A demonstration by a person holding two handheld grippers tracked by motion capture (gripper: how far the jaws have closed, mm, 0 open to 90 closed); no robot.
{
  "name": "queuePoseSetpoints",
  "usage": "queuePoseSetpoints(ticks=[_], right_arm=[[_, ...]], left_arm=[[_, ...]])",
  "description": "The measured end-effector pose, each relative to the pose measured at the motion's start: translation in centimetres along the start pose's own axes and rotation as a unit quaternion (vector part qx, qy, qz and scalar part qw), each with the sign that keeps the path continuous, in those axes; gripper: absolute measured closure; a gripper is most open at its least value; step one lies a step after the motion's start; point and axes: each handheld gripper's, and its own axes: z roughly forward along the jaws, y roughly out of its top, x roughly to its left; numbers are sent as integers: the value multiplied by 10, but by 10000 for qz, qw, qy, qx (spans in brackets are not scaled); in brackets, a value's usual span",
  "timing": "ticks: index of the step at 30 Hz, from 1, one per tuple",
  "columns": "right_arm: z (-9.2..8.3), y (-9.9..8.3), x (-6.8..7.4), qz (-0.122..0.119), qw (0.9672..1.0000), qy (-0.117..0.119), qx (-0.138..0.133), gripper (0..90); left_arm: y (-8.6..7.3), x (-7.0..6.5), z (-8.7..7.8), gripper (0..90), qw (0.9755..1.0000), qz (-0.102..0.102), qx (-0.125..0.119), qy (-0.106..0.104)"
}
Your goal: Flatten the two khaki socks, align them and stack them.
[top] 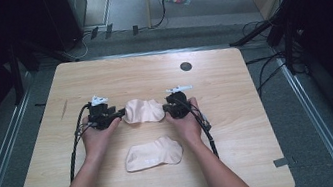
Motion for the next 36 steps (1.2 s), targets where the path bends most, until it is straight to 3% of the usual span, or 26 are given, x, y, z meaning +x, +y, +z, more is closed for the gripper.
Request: queuePoseSetpoints(ticks=[4,5,6,8,11,12,13,14,15,17,19,20,23,25,27,32,33,34,35,36], right_arm=[[-4,-1,-5,120,9999,16,-87,875],[-7,0,-9,277,9988,92,-402,674],[-7,0,-9,277,9988,92,-402,674],[-10,1,-12,445,9967,146,-666,565],[-6,2,-13,497,9965,200,-635,528],[0,2,-11,373,9981,46,-489,523],[5,0,-8,202,9990,-84,-388,545],[5,0,-8,202,9990,-84,-388,545],[6,-1,-7,129,9992,-125,-363,552],[9,-3,-2,-141,9989,-237,-375,633],[9,-4,0,-243,9987,-276,-366,672],[9,-5,3,-381,9979,-368,-362,720],[6,-8,5,-619,9966,-436,-312,847],[2,-9,1,-491,9972,-490,-269,864],[-4,-10,-10,-128,9989,-362,-249,874],[-14,-14,-15,-121,9990,-320,-284,885],[-18,-17,-19,0,9987,-422,-272,887],[-18,-17,-19,0,9987,-422,-272,887],[-20,-19,-21,252,9987,-357,-265,887],[-20,-19,-21,252,9987,-357,-265,887]], left_arm=[[-3,-4,1,493,9996,125,122,227],[-3,-7,2,492,9989,228,183,365],[-3,-7,2,491,9989,228,183,365],[-3,-11,3,497,9984,212,213,484],[-2,-17,4,533,9968,424,290,614],[-2,-19,4,555,9965,477,288,627],[-2,-22,5,621,9962,542,280,618],[-2,-22,5,659,9962,542,280,618],[-3,-25,5,659,9955,659,292,609],[-4,-31,5,807,9934,883,279,671],[-5,-35,5,851,9915,1025,312,732],[-5,-35,4,900,9913,1046,319,736],[-7,-30,1,900,9932,929,295,631],[-8,-27,-4,900,9933,960,385,515],[-8,-27,-11,900,9916,1100,420,533],[-12,-23,-18,900,9887,1276,442,655],[-15,-21,-19,900,9872,1349,416,742],[-15,-21,-19,900,9872,1349,416,742],[-18,-22,-19,900,9884,1295,353,705],[-18,-23,-20,900,9891,1286,324,642]])
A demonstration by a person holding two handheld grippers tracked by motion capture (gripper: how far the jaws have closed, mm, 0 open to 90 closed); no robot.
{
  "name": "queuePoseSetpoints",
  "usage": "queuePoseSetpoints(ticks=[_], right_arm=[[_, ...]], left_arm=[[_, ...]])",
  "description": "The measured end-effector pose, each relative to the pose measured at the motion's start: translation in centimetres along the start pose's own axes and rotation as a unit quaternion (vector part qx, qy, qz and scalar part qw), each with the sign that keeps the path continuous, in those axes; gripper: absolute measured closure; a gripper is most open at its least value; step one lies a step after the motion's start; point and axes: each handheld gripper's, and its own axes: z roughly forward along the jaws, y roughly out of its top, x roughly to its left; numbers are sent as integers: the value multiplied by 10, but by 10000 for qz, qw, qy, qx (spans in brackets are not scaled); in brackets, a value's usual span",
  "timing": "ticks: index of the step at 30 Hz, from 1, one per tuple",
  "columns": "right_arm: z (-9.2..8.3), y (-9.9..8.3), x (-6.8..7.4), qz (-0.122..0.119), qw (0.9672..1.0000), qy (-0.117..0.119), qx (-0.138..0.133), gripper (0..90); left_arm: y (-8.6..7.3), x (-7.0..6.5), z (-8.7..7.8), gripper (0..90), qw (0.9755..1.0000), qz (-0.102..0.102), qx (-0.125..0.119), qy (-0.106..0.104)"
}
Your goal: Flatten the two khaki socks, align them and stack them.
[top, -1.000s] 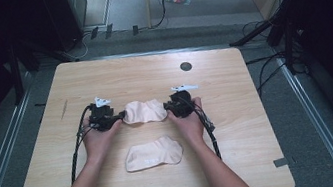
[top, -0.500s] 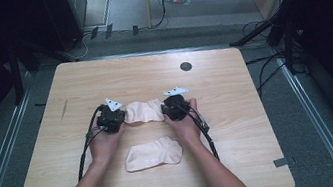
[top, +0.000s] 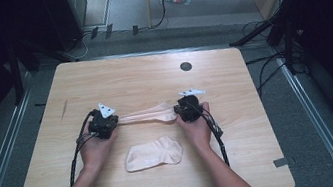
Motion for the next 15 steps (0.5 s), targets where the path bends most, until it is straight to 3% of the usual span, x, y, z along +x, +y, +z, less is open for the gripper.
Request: queuePoseSetpoints(ticks=[3,5,6,7,8,11,15], right_arm=[[-10,-1,5,75,9993,322,-153,885],[-22,2,11,46,9982,554,-245,882],[-22,2,11,46,9982,554,-245,882],[-34,2,17,33,9969,702,-356,879],[-34,2,17,33,9969,702,-356,879],[-56,0,24,-149,9960,777,-427,879],[-67,-6,26,-244,9959,770,-407,879]], left_arm=[[1,-3,-14,900,9975,-278,-419,-496],[-1,-1,-24,900,9943,-534,-570,-720],[-1,-1,-24,900,9943,-534,-570,-720],[-4,0,-34,900,9901,-747,-687,-968],[-4,0,-34,900,9901,-747,-687,-968],[-10,-1,-50,900,9866,-776,-759,-1219],[-19,-4,-68,900,9828,-804,-803,-1453]])
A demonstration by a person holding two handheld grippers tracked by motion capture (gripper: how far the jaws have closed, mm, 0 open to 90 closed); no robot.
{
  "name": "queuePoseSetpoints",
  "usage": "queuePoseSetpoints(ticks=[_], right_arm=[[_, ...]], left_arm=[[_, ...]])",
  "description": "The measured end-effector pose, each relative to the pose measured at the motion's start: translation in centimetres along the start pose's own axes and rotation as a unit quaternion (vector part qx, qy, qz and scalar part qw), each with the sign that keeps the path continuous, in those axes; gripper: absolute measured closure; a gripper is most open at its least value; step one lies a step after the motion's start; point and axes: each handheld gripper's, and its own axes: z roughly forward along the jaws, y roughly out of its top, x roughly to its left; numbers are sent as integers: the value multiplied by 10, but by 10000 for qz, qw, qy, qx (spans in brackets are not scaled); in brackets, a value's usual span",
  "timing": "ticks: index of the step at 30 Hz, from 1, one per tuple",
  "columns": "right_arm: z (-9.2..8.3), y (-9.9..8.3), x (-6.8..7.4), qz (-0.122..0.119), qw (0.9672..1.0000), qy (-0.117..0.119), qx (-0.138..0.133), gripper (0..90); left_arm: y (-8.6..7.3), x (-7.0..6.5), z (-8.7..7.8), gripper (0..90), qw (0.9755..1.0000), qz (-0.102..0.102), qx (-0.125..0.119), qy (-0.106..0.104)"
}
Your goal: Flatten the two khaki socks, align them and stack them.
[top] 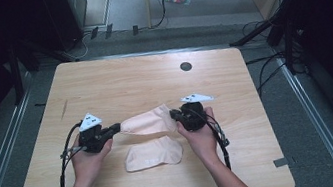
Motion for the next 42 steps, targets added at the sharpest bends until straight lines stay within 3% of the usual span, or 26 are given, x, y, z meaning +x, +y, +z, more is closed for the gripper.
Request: queuePoseSetpoints(ticks=[4,5,9,14,18,21,23,26,29,31,33,34,38,42], right_arm=[[-14,-7,1,2,10000,67,17,879],[-21,-12,1,94,9998,163,45,878],[-31,-28,6,28,9995,262,176,878],[-41,-45,8,105,9989,407,193,879],[-47,-53,10,123,9986,459,249,883],[-48,-58,11,26,9989,394,264,883],[-47,-61,11,92,9986,449,273,881],[-43,-63,11,73,9981,572,215,871],[-36,-66,12,52,9986,500,192,836],[-29,-70,11,15,9985,456,314,691],[-23,-73,10,24,9978,506,438,627],[-23,-74,9,16,9979,512,402,602],[-27,-74,8,113,9979,551,318,593],[-24,-78,7,178,9980,433,419,685]], left_arm=[[-7,-8,-17,900,9999,40,-24,-153],[-9,-9,-20,900,9998,31,-17,-207],[-18,-16,-32,900,9994,38,58,-332],[-31,-17,-42,900,9995,84,97,-282],[-38,-19,-46,900,9990,345,282,-73],[-44,-21,-46,900,9989,271,336,-160],[-48,-23,-45,900,9990,299,290,-176],[-51,-20,-41,900,9994,111,192,-276],[-57,-18,-32,897,9983,108,414,-397],[-61,-18,-25,801,9967,82,619,-512],[-62,-19,-23,712,9963,95,659,-552],[-62,-18,-24,673,9961,9,632,-621],[-61,-10,-28,593,9934,-481,582,-862],[-63,-13,-22,573,9893,-590,867,-1014]])
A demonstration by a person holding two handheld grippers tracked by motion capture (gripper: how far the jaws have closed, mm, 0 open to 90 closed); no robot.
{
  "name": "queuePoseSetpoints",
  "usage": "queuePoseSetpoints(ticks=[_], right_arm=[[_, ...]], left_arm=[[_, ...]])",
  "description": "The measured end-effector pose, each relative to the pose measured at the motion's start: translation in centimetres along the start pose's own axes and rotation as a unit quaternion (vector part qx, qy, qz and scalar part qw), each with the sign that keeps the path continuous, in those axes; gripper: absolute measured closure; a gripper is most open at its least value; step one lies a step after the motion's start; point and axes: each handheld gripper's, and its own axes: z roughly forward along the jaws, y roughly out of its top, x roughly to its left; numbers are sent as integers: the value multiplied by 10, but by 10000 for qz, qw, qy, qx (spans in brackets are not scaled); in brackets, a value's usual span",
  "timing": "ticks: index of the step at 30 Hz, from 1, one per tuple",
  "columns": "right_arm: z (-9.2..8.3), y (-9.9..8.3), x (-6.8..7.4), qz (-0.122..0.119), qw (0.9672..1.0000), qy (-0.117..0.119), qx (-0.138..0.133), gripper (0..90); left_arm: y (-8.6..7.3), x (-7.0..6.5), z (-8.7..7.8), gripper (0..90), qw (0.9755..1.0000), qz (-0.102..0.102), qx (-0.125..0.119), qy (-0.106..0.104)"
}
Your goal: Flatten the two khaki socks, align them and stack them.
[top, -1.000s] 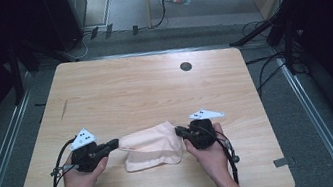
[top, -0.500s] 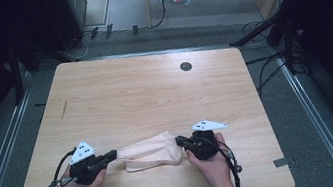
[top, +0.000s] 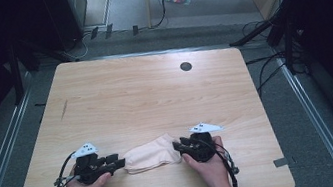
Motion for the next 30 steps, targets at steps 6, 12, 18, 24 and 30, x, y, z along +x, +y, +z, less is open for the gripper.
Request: queuePoseSetpoints(ticks=[6,12,18,24,30], right_arm=[[-1,-4,4,26,9998,-185,27,874],[-9,-4,7,74,9998,-126,-137,870],[-27,1,13,35,9994,35,-351,888],[-41,2,1,273,9989,-82,-376,899],[-26,-2,8,134,9998,65,-149,893]], left_arm=[[4,-4,7,864,9999,-11,103,1],[15,-2,0,875,9999,4,-86,-132],[15,0,-19,888,9994,89,-281,-204],[15,8,-29,900,9997,43,-245,55],[12,3,-7,886,9994,144,123,-279]])
